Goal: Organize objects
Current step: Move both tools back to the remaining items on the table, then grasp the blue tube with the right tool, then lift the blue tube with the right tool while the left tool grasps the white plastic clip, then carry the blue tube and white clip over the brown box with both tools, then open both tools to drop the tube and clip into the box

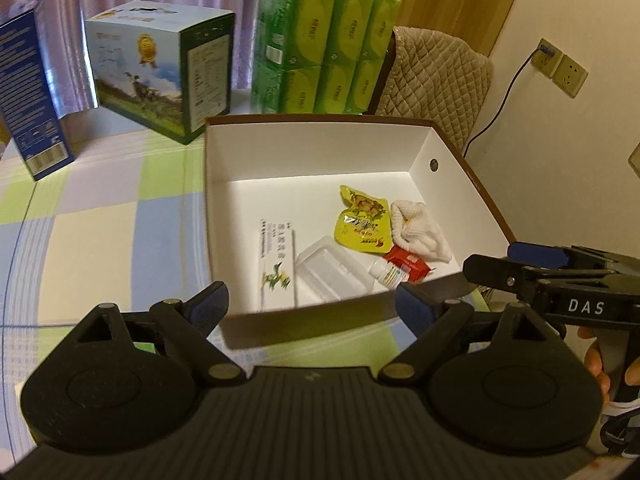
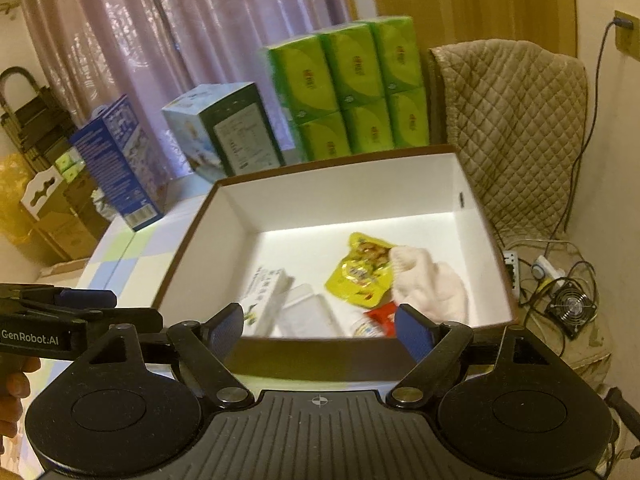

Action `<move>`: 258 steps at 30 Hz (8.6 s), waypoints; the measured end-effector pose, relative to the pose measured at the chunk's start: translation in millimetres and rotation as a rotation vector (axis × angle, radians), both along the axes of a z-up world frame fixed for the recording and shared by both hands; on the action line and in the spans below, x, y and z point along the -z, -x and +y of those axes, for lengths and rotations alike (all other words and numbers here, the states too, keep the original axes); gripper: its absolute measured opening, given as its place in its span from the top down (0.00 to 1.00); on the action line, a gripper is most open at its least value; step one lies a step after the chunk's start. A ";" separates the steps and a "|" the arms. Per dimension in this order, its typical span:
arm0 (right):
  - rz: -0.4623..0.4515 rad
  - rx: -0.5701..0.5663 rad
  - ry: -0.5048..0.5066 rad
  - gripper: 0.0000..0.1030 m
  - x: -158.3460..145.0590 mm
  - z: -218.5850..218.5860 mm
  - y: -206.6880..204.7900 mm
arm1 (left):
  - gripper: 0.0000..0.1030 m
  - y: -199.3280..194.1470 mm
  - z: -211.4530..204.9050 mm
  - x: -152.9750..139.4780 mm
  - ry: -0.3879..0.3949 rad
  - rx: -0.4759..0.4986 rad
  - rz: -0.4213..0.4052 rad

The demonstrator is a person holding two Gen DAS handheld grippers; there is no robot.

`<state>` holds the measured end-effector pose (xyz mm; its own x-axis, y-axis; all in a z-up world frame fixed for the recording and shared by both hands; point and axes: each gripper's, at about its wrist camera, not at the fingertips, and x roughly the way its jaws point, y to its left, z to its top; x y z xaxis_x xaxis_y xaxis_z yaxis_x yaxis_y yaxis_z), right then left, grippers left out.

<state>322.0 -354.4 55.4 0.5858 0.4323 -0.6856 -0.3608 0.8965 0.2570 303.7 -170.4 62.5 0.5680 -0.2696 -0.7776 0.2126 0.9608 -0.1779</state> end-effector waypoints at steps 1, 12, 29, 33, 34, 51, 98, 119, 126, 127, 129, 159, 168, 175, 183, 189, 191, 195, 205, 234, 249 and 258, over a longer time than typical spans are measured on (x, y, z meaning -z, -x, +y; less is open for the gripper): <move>0.000 -0.007 -0.002 0.22 -0.9 4.1 4.3 | 0.14 4.2 3.7 -0.6 0.001 -0.003 -0.001; 0.030 -0.111 -0.003 0.22 6.4 57.5 45.3 | 0.12 59.3 68.8 6.1 0.002 -0.091 0.022; 0.118 -0.228 0.012 0.22 38.7 121.8 84.0 | 0.12 130.3 165.5 34.5 -0.007 -0.276 0.108; 0.138 -0.244 0.014 0.22 46.0 132.9 87.8 | 0.12 141.0 181.9 44.0 -0.013 -0.323 0.135; 0.142 -0.250 0.015 0.22 47.8 135.9 89.0 | 0.12 143.3 185.7 46.8 -0.013 -0.336 0.142; 0.182 -0.309 0.026 0.22 73.1 165.7 93.0 | 0.13 145.2 216.5 81.2 -0.022 -0.445 0.213; -0.049 -0.904 0.272 0.64 176.9 369.5 128.9 | 0.13 134.2 339.8 139.9 -0.062 -0.581 0.311; 0.062 -0.592 0.343 0.65 166.3 220.2 122.5 | 0.13 76.3 290.6 125.9 -0.107 -0.259 0.184; 0.092 -0.358 0.337 0.65 161.2 174.9 97.7 | 0.13 35.9 264.2 131.2 -0.204 0.007 0.105; 0.096 -0.332 0.336 0.65 160.3 170.7 94.6 | 0.13 31.3 261.2 134.2 -0.218 0.033 0.106; 0.103 -0.285 0.336 0.65 158.3 162.0 88.4 | 0.14 23.4 256.2 140.9 -0.233 0.075 0.118; 0.068 -0.207 0.335 0.65 159.1 147.3 72.8 | 0.61 43.8 241.1 149.1 -0.138 -0.134 0.276; 0.041 -0.215 0.360 0.66 159.7 152.9 77.8 | 0.62 66.2 226.7 148.1 -0.133 -0.147 0.281; 0.063 -0.247 0.355 0.66 157.5 152.4 86.9 | 0.62 84.6 216.8 144.2 -0.125 -0.156 0.284; 0.069 -0.235 0.244 0.67 133.4 138.0 97.9 | 0.62 101.1 206.0 118.2 -0.099 -0.166 0.236; 0.066 -0.206 0.158 0.67 105.2 124.1 100.8 | 0.62 102.4 184.4 91.7 -0.075 -0.130 0.174; 0.065 -0.198 0.134 0.67 96.2 119.0 101.5 | 0.62 99.5 176.8 84.0 -0.068 -0.114 0.153; 0.053 -0.196 0.101 0.67 80.8 111.6 101.9 | 0.62 93.1 157.6 67.8 -0.057 -0.077 0.111; -0.007 -0.179 0.039 0.67 38.4 82.6 81.1 | 0.62 63.7 102.6 31.7 -0.035 0.017 0.008; -0.056 -0.211 0.135 0.67 15.3 48.7 -118.9 | 0.62 -125.0 -28.3 25.8 -0.179 0.113 -0.026; 0.125 -0.203 0.127 0.66 82.6 64.0 -187.0 | 0.62 -188.5 -42.1 83.4 -0.285 0.098 0.096; 0.171 -0.200 0.116 0.66 101.1 73.5 -206.3 | 0.62 -204.6 -39.4 91.8 -0.299 0.091 0.117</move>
<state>528.3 -280.9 -45.6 0.3683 0.4407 -0.8186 -0.4937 0.8388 0.2294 508.3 -209.8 -29.2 0.4540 -0.0649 -0.8886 0.2943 0.9523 0.0809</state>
